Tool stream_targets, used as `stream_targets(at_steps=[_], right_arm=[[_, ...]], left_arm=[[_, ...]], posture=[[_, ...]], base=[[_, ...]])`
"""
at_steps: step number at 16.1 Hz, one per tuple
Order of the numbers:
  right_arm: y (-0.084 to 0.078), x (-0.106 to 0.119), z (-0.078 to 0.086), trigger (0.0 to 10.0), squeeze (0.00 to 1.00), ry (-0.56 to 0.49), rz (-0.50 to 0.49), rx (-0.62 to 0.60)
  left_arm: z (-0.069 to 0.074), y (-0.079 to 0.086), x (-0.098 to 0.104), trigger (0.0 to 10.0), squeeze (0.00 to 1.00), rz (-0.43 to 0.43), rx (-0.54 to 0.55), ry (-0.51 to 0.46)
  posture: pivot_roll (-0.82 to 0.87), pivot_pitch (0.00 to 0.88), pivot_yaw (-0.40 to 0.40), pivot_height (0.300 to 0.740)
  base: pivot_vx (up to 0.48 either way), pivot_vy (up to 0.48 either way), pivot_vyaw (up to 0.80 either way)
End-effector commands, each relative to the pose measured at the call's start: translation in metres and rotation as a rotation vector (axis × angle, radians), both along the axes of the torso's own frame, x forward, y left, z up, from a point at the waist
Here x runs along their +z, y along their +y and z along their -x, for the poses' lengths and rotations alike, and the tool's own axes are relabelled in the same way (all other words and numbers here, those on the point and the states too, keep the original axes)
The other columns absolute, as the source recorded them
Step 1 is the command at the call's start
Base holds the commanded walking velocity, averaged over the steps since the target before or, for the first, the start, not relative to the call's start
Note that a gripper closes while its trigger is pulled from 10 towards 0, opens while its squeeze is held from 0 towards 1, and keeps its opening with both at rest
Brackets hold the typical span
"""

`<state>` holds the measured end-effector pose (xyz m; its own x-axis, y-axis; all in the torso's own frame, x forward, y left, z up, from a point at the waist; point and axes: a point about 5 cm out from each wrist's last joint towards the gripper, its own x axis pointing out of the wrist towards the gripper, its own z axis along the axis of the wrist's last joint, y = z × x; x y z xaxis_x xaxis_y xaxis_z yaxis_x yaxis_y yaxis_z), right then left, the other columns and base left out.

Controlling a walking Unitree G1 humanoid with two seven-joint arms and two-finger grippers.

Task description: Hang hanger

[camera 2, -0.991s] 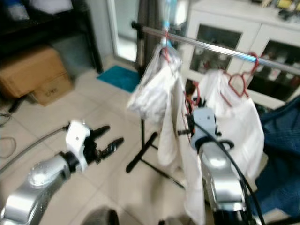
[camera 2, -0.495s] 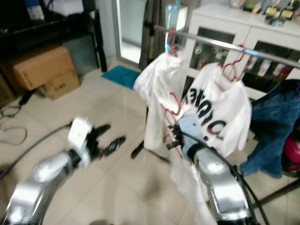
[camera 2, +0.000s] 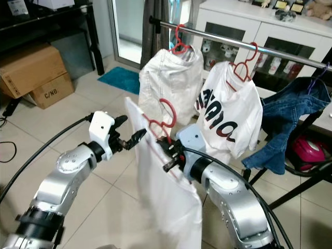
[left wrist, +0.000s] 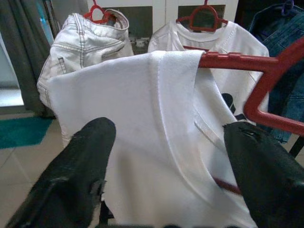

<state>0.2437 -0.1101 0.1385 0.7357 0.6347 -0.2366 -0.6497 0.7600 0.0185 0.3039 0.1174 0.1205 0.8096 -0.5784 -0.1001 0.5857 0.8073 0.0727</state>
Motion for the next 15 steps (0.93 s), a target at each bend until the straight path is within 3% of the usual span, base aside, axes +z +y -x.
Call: stream_targets(at_steps=[1, 6, 15], right_arm=[[0.002, 0.012, 0.002, 0.0, 0.0, -0.041, -0.029, 0.023], [0.009, 0.021, 0.008, 0.0, 0.0, -0.039, -0.135, 0.08], [0.009, 0.02, 0.011, 0.0, 0.0, -0.018, -0.148, 0.087]], left_arm=[[-0.003, -0.005, 0.003, 0.0, 0.0, -0.016, -0.018, -0.02], [-0.01, -0.006, -0.004, 0.0, 0.0, -0.04, -0.017, -0.029], [-0.015, -0.008, -0.006, 0.0, 0.0, -0.07, -0.046, -0.057]], posture=[[-0.05, 0.0, -0.033, 0.74], [-0.06, 0.0, -0.021, 0.74], [-0.07, 0.0, -0.015, 0.74]], base=[[0.0, 0.0, 0.0], [0.0, 0.0, 0.0], [0.0, 0.0, 0.0]])
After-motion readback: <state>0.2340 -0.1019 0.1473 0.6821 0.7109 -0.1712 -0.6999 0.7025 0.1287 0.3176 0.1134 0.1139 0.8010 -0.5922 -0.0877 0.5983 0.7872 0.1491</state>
